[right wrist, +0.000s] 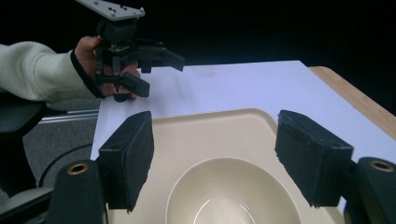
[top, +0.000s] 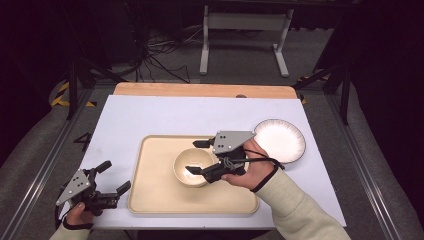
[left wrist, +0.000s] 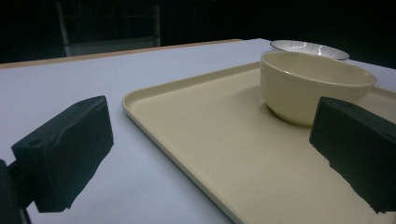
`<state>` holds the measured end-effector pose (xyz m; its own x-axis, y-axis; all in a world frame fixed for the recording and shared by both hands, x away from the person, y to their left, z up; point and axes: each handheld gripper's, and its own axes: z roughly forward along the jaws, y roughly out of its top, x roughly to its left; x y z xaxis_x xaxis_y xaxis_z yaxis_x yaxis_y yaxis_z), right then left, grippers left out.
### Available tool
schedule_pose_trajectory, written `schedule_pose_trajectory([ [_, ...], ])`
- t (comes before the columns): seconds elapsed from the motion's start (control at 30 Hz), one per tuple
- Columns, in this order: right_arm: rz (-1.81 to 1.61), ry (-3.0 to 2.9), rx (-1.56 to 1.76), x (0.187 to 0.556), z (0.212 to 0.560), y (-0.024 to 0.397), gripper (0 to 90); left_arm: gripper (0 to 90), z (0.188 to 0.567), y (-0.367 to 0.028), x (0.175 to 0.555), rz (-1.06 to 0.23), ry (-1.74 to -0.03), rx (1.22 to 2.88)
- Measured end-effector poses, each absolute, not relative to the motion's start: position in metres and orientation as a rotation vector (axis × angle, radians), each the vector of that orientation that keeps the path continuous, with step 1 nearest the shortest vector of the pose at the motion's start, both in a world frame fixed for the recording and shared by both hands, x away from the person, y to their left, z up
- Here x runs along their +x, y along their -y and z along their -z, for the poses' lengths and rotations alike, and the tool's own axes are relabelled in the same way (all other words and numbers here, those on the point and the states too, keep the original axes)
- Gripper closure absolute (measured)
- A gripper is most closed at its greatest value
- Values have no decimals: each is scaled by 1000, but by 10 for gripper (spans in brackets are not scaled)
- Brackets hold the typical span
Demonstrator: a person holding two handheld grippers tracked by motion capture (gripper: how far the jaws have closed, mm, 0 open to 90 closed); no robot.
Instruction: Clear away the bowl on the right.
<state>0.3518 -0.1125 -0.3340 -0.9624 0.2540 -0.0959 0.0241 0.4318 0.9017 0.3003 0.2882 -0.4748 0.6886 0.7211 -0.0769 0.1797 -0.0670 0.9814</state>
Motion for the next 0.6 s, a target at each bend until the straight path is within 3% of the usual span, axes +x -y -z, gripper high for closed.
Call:
schedule_pose_trajectory([
  [0.6,-1644,-2282,362,345,331,167,261,2,475,-288,300,-521,-752,1610],
])
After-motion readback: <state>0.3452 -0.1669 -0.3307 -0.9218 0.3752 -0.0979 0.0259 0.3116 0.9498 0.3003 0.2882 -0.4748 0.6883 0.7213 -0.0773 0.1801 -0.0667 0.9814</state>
